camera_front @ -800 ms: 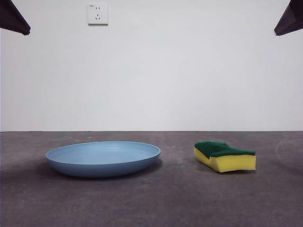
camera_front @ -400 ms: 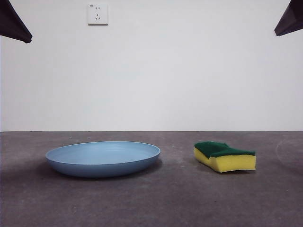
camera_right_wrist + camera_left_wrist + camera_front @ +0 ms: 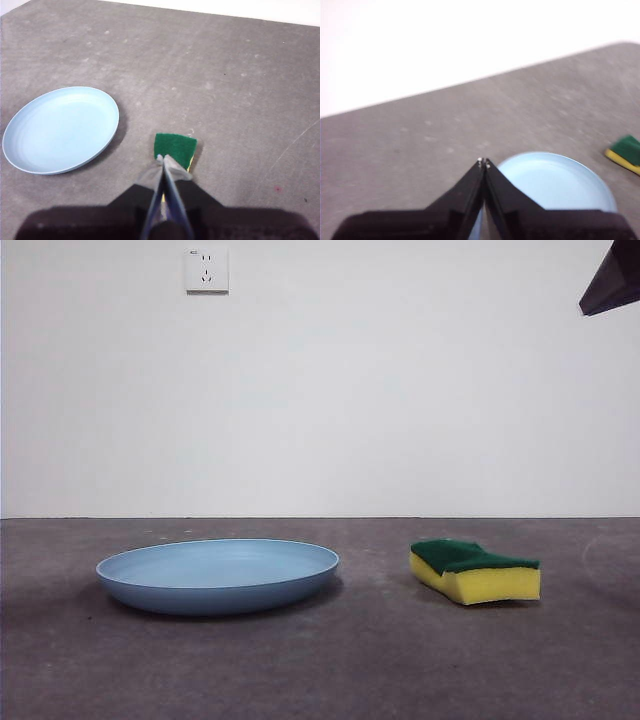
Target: Pick up the plate,pick up the cloth,clean the plate with the cloth
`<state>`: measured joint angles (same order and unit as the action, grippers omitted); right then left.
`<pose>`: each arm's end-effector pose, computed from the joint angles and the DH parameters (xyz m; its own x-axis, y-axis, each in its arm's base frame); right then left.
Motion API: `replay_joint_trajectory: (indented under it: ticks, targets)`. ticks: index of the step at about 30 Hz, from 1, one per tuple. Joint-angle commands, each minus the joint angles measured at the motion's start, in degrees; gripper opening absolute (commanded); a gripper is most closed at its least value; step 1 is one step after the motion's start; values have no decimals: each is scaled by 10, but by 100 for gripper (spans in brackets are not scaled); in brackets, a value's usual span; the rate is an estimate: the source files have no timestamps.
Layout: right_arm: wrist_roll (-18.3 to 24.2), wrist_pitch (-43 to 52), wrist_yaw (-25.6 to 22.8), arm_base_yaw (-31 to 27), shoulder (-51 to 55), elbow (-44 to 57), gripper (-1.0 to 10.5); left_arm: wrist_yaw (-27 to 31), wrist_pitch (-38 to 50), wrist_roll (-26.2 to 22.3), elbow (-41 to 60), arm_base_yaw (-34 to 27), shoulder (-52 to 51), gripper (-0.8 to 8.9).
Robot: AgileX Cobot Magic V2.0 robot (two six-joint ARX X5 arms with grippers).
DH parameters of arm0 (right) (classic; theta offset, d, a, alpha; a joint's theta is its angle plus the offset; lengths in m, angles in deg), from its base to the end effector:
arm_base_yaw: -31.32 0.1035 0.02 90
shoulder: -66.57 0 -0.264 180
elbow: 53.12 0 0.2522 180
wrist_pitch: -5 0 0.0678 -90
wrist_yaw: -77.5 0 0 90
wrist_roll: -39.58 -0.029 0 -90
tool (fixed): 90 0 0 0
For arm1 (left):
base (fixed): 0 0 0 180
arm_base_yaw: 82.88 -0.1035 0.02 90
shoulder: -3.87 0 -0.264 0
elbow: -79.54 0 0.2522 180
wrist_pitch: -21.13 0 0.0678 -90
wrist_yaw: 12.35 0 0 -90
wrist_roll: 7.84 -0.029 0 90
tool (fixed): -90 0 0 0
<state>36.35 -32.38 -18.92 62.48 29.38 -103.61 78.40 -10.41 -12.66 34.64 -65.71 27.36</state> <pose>0.1243 0.0714 0.2817 0.8342 0.3738 -0.4055 -0.4065 0.9136 0.0059 0.1033 -0.0315 0.2838 0.9443 -0.2781 -0.1759 0.2960 0.9514 0.0850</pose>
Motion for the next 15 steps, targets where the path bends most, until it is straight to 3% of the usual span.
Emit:
replay_joint_trajectory:
  ticks: [1, 10, 15]
  targets:
    - [-1, 4, 1, 1, 1, 2, 2, -21, 16, -9, 54, -40, -38, -4]
    - [-1, 4, 0, 1, 1, 2, 2, -42, 102, 8, 215, -105, -163, -4]
    - [-1, 4, 0, 1, 1, 2, 2, -42, 107, 28, 273, -121, -215, -4]
